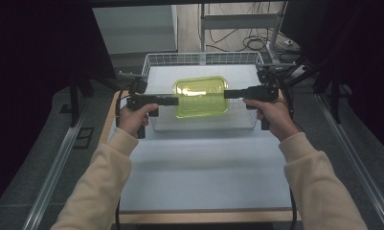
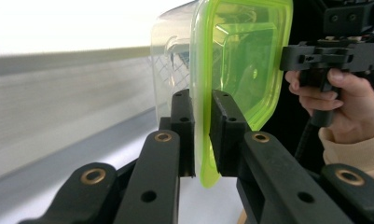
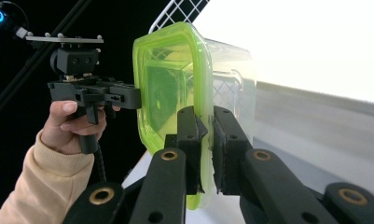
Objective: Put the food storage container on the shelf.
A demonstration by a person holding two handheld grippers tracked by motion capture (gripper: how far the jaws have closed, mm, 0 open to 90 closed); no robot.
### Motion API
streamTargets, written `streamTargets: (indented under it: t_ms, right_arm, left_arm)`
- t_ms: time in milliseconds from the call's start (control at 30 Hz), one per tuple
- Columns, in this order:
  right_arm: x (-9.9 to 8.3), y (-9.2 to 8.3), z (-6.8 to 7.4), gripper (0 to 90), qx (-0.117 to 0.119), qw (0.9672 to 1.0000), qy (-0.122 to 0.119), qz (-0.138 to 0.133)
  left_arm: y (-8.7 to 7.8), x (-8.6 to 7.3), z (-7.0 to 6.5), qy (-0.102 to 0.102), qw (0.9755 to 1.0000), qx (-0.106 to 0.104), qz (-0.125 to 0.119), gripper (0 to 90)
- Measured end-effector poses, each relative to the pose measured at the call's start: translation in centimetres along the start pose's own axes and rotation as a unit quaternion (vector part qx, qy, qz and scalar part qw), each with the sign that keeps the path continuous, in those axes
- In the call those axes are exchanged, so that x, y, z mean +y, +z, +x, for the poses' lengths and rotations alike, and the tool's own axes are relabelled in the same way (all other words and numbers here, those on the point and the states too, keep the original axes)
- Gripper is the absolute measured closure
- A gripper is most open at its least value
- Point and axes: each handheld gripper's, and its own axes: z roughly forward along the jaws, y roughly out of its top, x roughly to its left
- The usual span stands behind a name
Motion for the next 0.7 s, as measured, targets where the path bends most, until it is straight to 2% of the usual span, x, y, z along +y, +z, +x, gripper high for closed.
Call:
streamTargets:
  t_ms: [100,167,367,533,700]
  right_arm:
    - [0.9,0.2,0.0,82.8,-0.003,1.0,0.002,-0.001]
    - [1.4,0.4,-0.1,82.8,-0.008,1.0,0.006,-0.001]
    - [3.0,0.9,-0.8,82.8,-0.011,0.9999,0.011,-0.002]
    - [4.1,1.7,-1.8,82.8,-0.012,0.9994,0.032,-0.004]
    - [5.1,2.1,-2.8,82.5,-0.017,0.9988,0.045,-0.006]
  left_arm:
    - [0.0,0.6,0.0,0.0,1.0,0.005,-0.001,80.8]
    - [0.1,1.5,0.2,0.003,0.9999,0.015,-0.001,80.7]
    - [0.5,3.1,0.9,-0.01,0.9998,0.018,-0.001,80.7]
    - [0.9,4.5,1.9,-0.027,0.9995,0.018,-0.001,80.8]
    - [1.4,5.4,2.4,-0.034,0.9993,0.018,-0.001,80.8]
